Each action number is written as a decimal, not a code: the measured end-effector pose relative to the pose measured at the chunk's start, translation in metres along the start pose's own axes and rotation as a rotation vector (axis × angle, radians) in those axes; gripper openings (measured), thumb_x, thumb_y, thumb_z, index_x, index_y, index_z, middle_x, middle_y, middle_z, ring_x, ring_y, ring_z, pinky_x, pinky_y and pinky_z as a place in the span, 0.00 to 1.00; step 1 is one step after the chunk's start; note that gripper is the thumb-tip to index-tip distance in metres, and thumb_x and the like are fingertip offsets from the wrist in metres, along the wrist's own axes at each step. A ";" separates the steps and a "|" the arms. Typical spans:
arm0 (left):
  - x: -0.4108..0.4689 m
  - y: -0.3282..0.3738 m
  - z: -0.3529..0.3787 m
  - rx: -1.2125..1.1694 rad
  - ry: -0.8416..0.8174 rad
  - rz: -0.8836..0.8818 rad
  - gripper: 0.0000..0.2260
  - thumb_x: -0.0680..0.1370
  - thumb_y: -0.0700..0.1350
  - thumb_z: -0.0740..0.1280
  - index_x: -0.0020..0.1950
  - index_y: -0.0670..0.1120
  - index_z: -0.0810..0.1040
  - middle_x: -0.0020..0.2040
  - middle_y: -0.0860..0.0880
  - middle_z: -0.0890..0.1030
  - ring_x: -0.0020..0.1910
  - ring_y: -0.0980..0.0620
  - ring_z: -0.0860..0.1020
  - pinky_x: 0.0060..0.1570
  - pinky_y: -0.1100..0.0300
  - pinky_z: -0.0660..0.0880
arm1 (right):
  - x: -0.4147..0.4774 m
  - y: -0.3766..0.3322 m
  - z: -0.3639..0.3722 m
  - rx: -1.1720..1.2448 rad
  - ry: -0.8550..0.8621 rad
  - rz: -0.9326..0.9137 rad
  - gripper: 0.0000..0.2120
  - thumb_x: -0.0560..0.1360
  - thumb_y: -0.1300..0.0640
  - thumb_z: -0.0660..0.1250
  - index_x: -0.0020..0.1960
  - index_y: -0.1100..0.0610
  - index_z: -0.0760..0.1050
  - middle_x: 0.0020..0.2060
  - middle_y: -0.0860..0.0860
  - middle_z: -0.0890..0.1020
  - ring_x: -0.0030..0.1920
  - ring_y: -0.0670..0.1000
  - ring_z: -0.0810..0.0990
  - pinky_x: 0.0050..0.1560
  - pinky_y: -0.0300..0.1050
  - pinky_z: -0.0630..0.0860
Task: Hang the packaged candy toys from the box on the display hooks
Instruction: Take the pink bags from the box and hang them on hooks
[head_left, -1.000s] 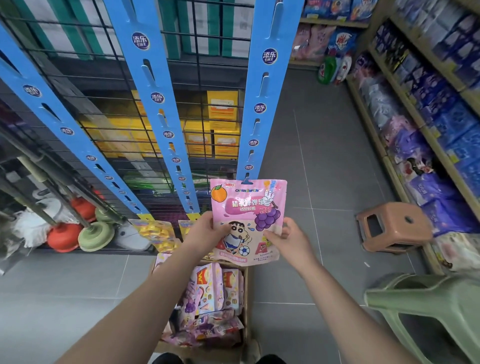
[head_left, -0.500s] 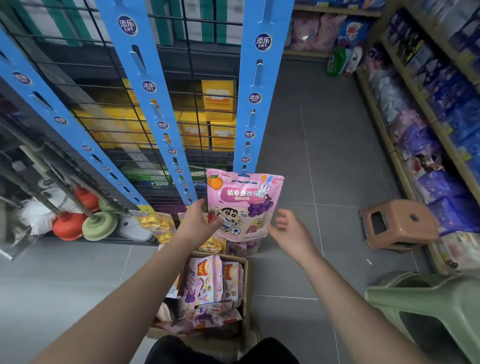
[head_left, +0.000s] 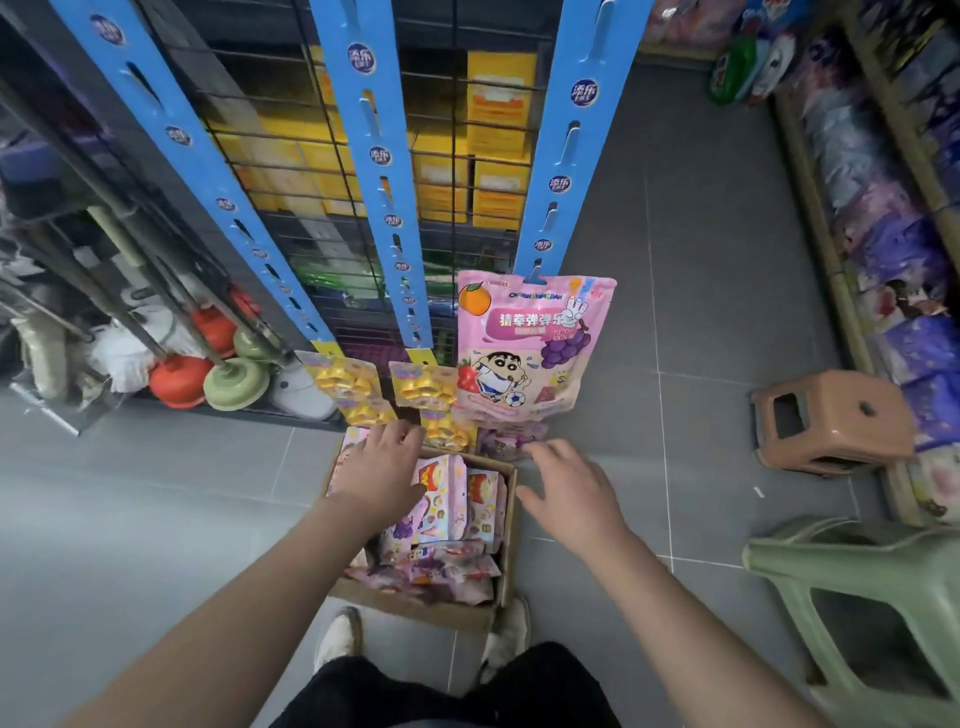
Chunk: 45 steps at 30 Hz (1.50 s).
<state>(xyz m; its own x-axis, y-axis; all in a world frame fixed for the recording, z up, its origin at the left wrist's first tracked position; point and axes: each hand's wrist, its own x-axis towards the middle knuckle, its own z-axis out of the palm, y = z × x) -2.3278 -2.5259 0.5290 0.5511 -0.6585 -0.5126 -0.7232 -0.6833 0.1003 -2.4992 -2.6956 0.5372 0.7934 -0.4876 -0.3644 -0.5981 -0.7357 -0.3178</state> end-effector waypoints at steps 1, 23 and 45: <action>-0.004 -0.007 0.005 0.017 -0.015 0.010 0.33 0.79 0.55 0.69 0.80 0.48 0.60 0.78 0.45 0.64 0.77 0.42 0.64 0.71 0.45 0.69 | -0.003 -0.006 0.006 -0.007 -0.006 0.002 0.23 0.79 0.47 0.66 0.73 0.50 0.69 0.65 0.50 0.74 0.65 0.54 0.75 0.64 0.49 0.71; -0.022 -0.166 0.165 -0.081 -0.205 0.134 0.25 0.79 0.53 0.66 0.74 0.50 0.65 0.74 0.48 0.66 0.74 0.44 0.66 0.68 0.50 0.69 | -0.025 -0.094 0.218 0.128 -0.051 0.360 0.22 0.76 0.50 0.71 0.69 0.50 0.75 0.62 0.53 0.78 0.63 0.58 0.77 0.62 0.51 0.74; 0.072 -0.160 0.351 -0.075 -0.311 0.075 0.28 0.80 0.51 0.67 0.79 0.49 0.63 0.75 0.45 0.67 0.75 0.43 0.65 0.72 0.46 0.68 | 0.114 -0.002 0.431 -0.303 -0.282 0.104 0.21 0.79 0.54 0.66 0.72 0.49 0.71 0.66 0.52 0.77 0.69 0.57 0.71 0.73 0.54 0.61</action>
<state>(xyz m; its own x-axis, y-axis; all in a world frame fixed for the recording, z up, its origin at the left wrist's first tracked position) -2.3186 -2.3531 0.1769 0.3355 -0.5881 -0.7359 -0.7178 -0.6655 0.2046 -2.4562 -2.5475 0.1186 0.6438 -0.4495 -0.6193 -0.5794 -0.8150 -0.0108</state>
